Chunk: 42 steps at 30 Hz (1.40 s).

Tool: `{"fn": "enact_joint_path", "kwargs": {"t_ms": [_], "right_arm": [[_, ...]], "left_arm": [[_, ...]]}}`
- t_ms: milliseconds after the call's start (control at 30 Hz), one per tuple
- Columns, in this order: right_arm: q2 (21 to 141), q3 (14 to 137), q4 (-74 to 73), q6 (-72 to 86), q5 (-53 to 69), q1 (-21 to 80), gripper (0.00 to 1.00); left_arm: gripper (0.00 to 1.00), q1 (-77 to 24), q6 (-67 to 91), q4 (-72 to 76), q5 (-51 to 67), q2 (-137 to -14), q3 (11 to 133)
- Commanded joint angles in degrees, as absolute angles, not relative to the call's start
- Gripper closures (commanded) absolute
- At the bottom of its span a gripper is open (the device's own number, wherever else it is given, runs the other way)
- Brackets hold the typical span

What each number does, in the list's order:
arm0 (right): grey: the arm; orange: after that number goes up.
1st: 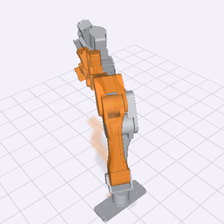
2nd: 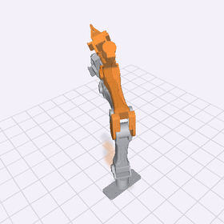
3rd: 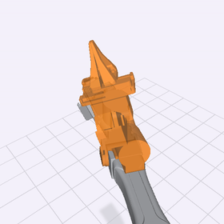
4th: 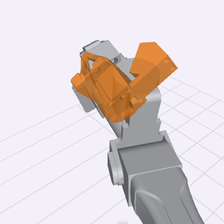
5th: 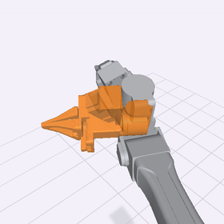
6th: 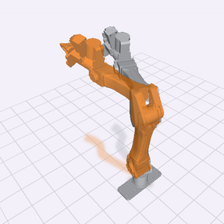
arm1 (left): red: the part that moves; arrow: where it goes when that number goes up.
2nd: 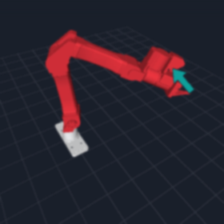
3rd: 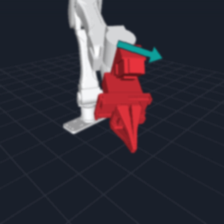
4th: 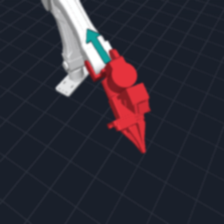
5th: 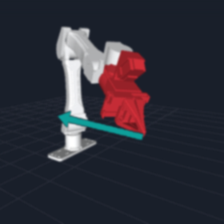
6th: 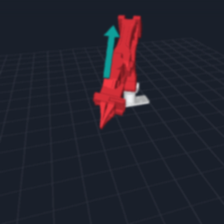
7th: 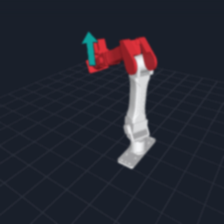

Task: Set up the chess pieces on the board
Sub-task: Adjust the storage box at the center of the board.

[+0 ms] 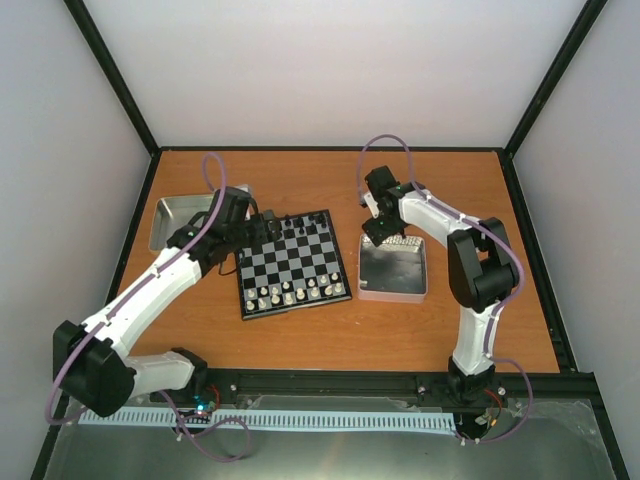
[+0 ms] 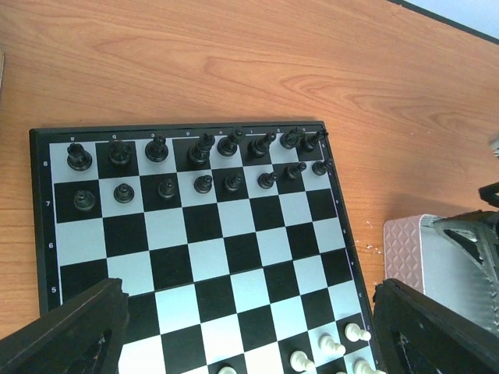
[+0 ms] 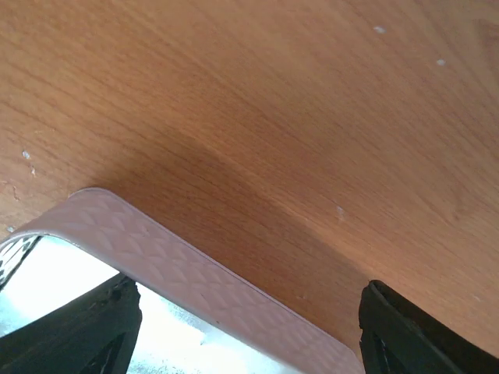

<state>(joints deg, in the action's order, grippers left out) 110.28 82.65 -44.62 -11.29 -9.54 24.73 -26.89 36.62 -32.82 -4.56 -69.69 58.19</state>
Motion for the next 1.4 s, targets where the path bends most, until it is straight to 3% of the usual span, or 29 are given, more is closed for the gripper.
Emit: {"fn": "enact_joint_path", "kwargs": {"t_ms": [0, 133, 367, 600, 933, 1233, 1300, 1367], "right_arm": [[112.5, 83.1, -42.6, -16.6, -4.0, 23.8, 0.25], [113.0, 82.5, -43.0, -16.7, -2.8, 23.1, 0.3], [114.3, 83.4, -44.3, -13.5, -2.5, 20.4, 0.57], [113.3, 81.4, -45.4, -10.1, -4.4, 20.0, 0.74], [111.7, 78.6, -49.2, -2.8, -9.9, 19.9, 0.85], [107.2, 72.7, -53.7, 12.5, -12.4, 19.9, 0.83], [105.6, 72.5, -54.3, 15.3, -13.4, 19.9, 0.77], [104.2, 73.7, -54.7, 16.2, -13.0, 20.1, 0.6]], "left_arm": [[0.13, -26.5, 34.1, -32.0, -4.2, -69.6, 61.1], [0.13, -26.5, 33.6, -32.3, -4.6, -69.6, 61.3], [0.13, -26.5, 32.8, -32.3, -4.7, -70.4, 61.7], [0.13, -26.5, 31.8, -31.9, -4.5, -71.7, 62.3], [0.13, -26.5, 31.1, -31.6, -3.8, -73.5, 63.1], [0.13, -26.5, 30.6, -31.7, -3.7, -74.3, 63.7], [0.13, -26.5, 30.6, -31.7, -3.6, -74.4, 63.8], [0.13, -26.5, 30.6, -31.6, -3.5, -74.4, 63.9]]}}
